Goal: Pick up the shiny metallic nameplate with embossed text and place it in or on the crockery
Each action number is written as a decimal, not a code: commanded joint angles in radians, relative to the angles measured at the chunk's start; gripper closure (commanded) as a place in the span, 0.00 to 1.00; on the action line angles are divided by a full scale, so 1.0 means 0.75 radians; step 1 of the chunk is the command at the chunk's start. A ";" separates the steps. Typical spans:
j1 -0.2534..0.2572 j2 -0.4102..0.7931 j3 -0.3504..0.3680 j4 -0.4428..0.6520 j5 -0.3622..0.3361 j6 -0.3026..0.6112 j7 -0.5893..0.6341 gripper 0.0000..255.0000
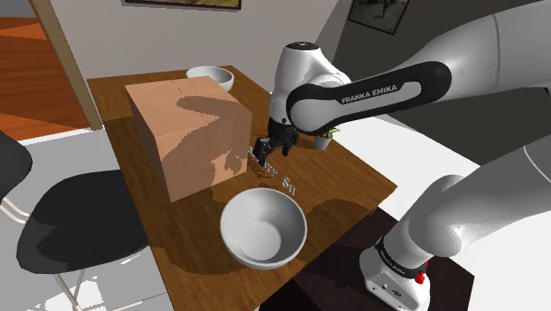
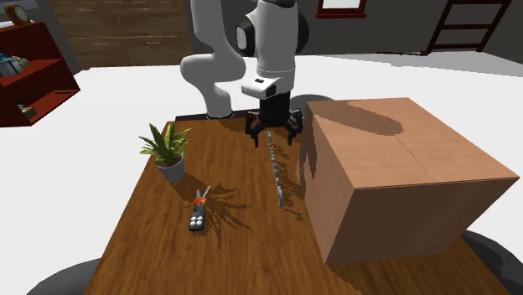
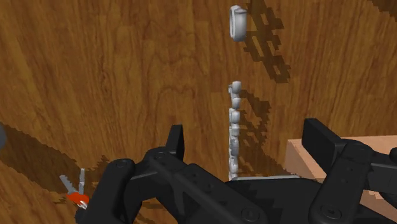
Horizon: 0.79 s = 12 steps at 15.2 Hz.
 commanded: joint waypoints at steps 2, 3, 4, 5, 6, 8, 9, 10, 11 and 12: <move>-0.004 0.038 0.009 -0.027 -0.009 0.064 0.011 0.00; -0.006 0.050 0.011 -0.036 -0.012 0.085 0.014 0.00; -0.007 0.062 0.013 -0.044 -0.015 0.105 0.017 0.00; -0.008 0.075 0.016 -0.052 -0.019 0.125 0.020 0.00; -0.009 0.083 0.017 -0.057 -0.021 0.137 0.022 0.00; -0.009 0.082 0.017 -0.057 -0.021 0.137 0.022 0.00; -0.009 0.083 0.017 -0.057 -0.021 0.137 0.022 0.00; -0.009 0.083 0.017 -0.057 -0.021 0.137 0.022 0.00; -0.009 0.083 0.017 -0.057 -0.021 0.137 0.022 0.00; -0.009 0.083 0.017 -0.057 -0.021 0.137 0.022 0.00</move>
